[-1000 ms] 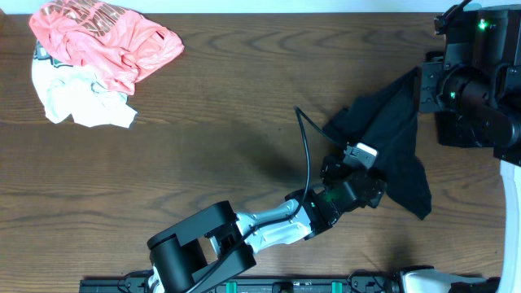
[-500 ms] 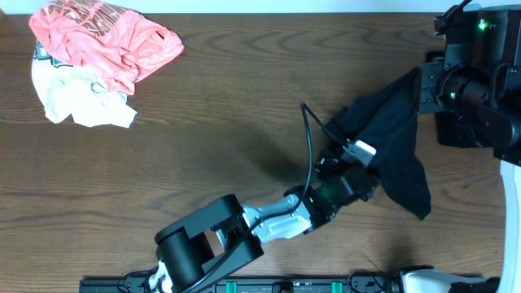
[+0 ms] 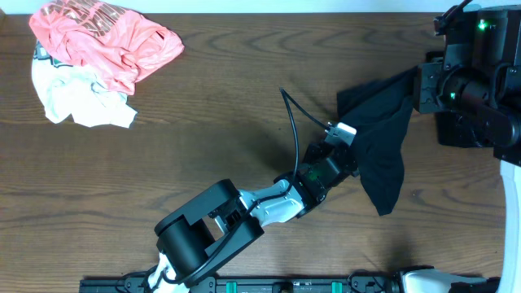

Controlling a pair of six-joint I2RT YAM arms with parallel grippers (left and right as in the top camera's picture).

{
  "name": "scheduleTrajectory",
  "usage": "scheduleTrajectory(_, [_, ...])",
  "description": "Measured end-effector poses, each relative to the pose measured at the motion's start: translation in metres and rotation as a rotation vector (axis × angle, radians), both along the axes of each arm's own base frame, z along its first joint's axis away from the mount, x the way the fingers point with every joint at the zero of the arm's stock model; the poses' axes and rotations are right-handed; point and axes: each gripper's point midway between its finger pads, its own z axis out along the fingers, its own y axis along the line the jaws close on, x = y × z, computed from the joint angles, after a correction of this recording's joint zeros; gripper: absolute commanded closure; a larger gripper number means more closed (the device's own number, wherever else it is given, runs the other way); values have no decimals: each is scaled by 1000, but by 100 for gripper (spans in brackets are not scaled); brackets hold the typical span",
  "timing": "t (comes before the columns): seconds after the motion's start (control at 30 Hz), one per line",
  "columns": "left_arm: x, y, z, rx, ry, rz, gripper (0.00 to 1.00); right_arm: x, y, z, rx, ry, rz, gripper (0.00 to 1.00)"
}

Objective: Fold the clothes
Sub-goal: 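Stretch the black shirt leftward with the left gripper, right holding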

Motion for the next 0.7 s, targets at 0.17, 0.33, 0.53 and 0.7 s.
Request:
scheduleTrajectory(0.17, [-3,4,-7,55,7,-16,94,0,0,0,0,0,0,99])
scheduleTrajectory(0.33, [-6,17,-8,130,25,-16,94,0,0,0,0,1,1,99])
scheduleTrajectory(0.53, [5,48,32,141,20,40,94,0,0,0,0,2,1,99])
scheduleTrajectory(0.7, [16,78,79,103,-6,102,94,-1,0,-1,0,7,1,99])
